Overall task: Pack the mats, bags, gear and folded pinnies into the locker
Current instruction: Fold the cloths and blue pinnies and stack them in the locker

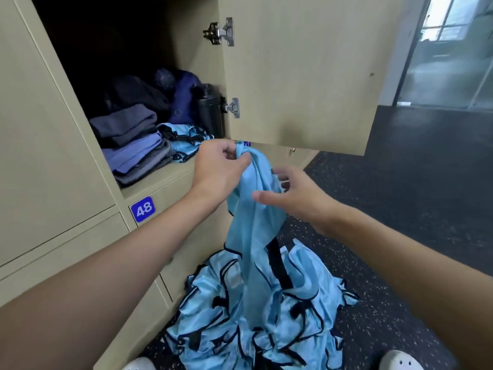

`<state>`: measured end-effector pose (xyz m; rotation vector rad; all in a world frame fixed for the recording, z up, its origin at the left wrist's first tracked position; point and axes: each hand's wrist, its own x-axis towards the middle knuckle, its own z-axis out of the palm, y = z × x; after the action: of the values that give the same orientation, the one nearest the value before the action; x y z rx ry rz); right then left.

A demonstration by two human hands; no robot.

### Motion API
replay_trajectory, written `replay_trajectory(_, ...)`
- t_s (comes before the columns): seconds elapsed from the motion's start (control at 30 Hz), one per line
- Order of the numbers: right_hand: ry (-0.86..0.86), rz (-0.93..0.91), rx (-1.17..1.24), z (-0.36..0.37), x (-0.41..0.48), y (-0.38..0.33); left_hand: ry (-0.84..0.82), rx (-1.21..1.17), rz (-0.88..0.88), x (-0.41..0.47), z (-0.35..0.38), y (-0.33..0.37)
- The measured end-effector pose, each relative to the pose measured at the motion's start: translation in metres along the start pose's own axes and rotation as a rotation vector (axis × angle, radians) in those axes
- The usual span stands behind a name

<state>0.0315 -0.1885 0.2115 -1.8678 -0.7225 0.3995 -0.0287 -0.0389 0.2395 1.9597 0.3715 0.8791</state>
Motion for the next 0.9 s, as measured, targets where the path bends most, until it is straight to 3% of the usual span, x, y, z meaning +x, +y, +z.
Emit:
replay_trajectory(0.23, 0.037, -0.075, -0.199, 0.025, 0.005, 0.003, 0.104, -0.046, -0.075, 0.01, -0.014, -0.018)
replay_trajectory(0.33, 0.12, -0.069, -0.107, 0.025, 0.013, -0.005, 0.088, -0.084, -0.126, 0.012, -0.022, -0.018)
replay_trajectory(0.43, 0.17, -0.056, 0.028, 0.022, 0.021, -0.011, -0.139, -0.136, -0.228, 0.004, -0.027, -0.018)
replay_trajectory(0.57, 0.234, -0.066, 0.107, 0.017, 0.029, -0.015, -0.414, -0.016, -0.209, -0.013, -0.026, -0.023)
replay_trajectory(0.7, 0.272, -0.049, 0.212, 0.009, 0.034, -0.015, -0.278, -0.055, -0.17, -0.019, -0.016, -0.019)
replay_trajectory(0.9, 0.307, -0.125, 0.087, 0.009, 0.022, -0.01, -0.012, -0.169, -0.173, -0.004, -0.006, -0.014)
